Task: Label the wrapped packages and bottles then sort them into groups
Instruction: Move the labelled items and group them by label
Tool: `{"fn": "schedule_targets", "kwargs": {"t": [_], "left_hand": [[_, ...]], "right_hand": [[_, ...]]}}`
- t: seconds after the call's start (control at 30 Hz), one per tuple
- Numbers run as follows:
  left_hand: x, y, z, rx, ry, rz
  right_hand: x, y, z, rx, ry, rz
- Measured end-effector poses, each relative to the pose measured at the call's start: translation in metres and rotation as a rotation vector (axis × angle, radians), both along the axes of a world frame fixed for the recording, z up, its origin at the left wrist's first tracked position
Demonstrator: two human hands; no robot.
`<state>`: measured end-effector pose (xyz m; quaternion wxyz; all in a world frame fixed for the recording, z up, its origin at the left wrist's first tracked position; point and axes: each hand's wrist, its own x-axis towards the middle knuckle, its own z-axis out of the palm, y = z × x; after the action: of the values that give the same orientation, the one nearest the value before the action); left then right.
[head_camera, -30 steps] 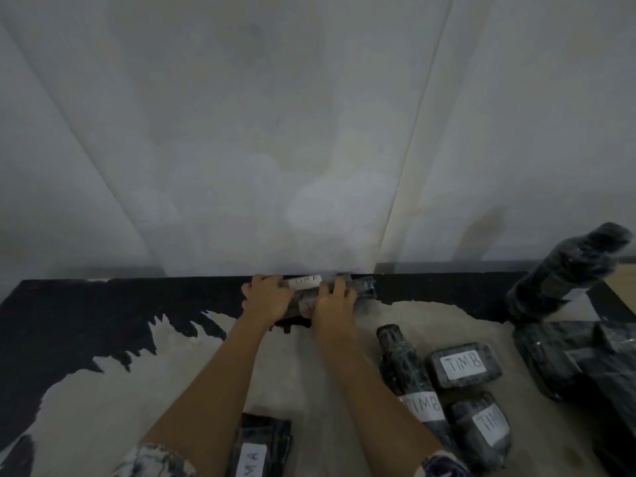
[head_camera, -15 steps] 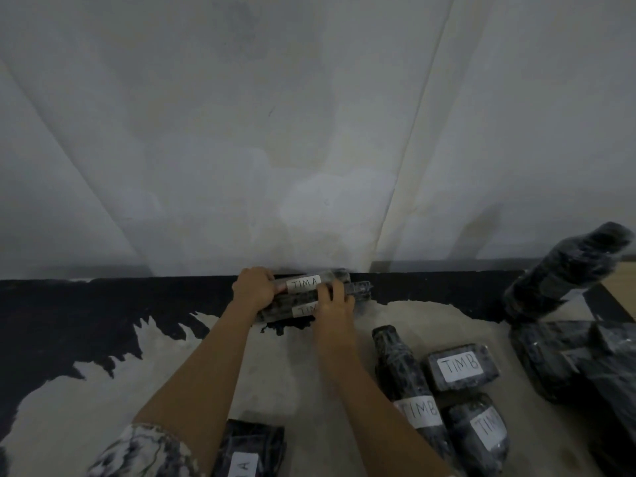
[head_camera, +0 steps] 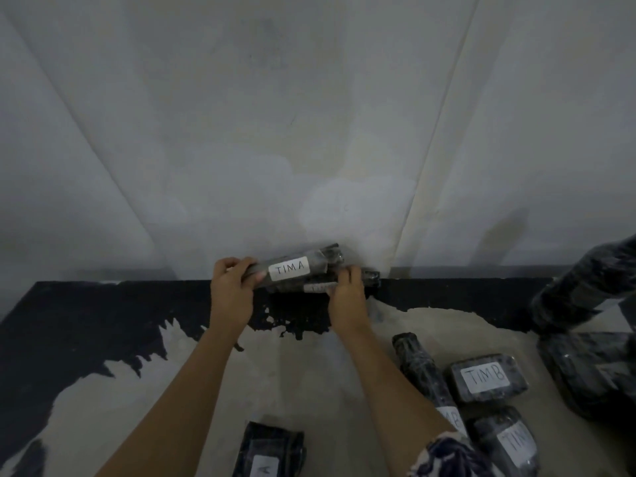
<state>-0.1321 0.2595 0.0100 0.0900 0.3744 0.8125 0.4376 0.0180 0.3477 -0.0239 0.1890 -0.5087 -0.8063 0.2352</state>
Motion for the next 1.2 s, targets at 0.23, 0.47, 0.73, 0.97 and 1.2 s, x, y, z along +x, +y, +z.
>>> {"fn": "schedule_targets", "kwargs": {"t": [0.23, 0.47, 0.73, 0.97, 1.2], "left_hand": [[0.024, -0.007, -0.025, -0.071, -0.107, -0.016], [0.042, 0.006, -0.033, -0.152, -0.181, -0.039], [0.037, 0.012, -0.035, -0.179, -0.244, -0.102], [0.028, 0.017, -0.03, -0.178, -0.308, -0.071], [0.024, 0.025, -0.013, -0.063, -0.453, 0.064]], "right_hand": [[0.02, 0.011, 0.013, -0.377, 0.575, -0.205], [0.037, 0.012, 0.007, -0.33, 0.495, -0.289], [0.044, 0.013, 0.001, -0.336, 0.413, -0.338], [0.044, 0.022, 0.004, -0.377, 0.476, -0.38], [0.04, 0.029, 0.01, -0.409, 0.492, -0.42]]}}
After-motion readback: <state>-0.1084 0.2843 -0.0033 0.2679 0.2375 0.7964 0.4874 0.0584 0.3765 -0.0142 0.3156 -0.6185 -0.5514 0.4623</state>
